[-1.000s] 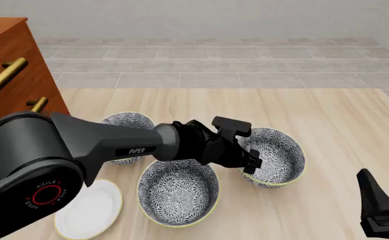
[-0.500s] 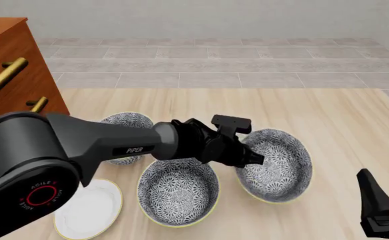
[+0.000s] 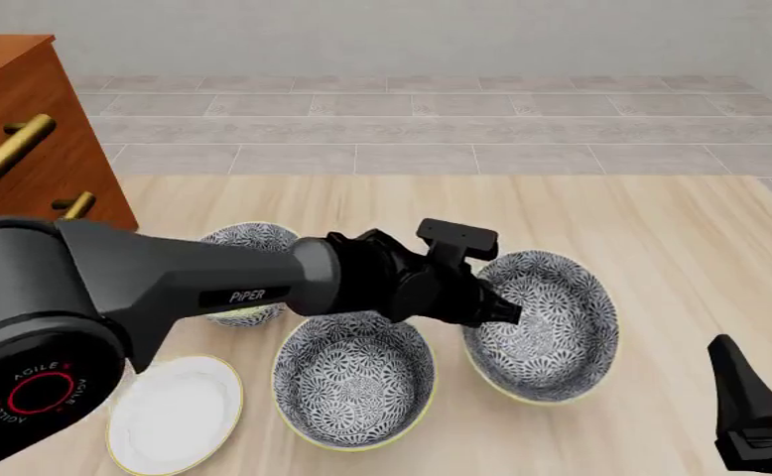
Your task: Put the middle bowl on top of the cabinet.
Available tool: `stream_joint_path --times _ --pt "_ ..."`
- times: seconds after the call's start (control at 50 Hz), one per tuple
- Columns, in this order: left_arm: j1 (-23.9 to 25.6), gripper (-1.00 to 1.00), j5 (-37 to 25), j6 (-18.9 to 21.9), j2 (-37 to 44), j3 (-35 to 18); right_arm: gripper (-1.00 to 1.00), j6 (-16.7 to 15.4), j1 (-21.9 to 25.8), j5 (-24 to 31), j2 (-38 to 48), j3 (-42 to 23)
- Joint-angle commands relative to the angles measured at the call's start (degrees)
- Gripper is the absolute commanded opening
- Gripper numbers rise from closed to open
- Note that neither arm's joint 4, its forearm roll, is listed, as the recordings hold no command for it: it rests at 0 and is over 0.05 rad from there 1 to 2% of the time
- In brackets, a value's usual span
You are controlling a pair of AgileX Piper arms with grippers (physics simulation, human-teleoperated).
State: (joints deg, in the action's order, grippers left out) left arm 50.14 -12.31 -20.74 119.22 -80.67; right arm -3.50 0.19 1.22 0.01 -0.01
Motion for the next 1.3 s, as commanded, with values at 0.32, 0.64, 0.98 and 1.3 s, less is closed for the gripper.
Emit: stream_joint_path --times 0.32,0.64,0.98,1.3 --pt "-0.9 -1.00 1.3 0.7 -7.6 1.4 1.00 -0.2 0.0 0.1 0.0 0.0" --pt "-0.7 -1.00 1.5 1.1 -8.2 1.7 1.00 -0.1 -0.1 0.2 0.0 0.0" --pt "-1.4 -1.00 1.0 2.0 -11.8 2.8 1.00 -0.1 -0.1 0.2 0.0 0.0" --pt "-2.7 -1.00 -3.1 4.7 -19.6 2.8 1.00 -0.2 -0.1 0.2 0.0 0.0"
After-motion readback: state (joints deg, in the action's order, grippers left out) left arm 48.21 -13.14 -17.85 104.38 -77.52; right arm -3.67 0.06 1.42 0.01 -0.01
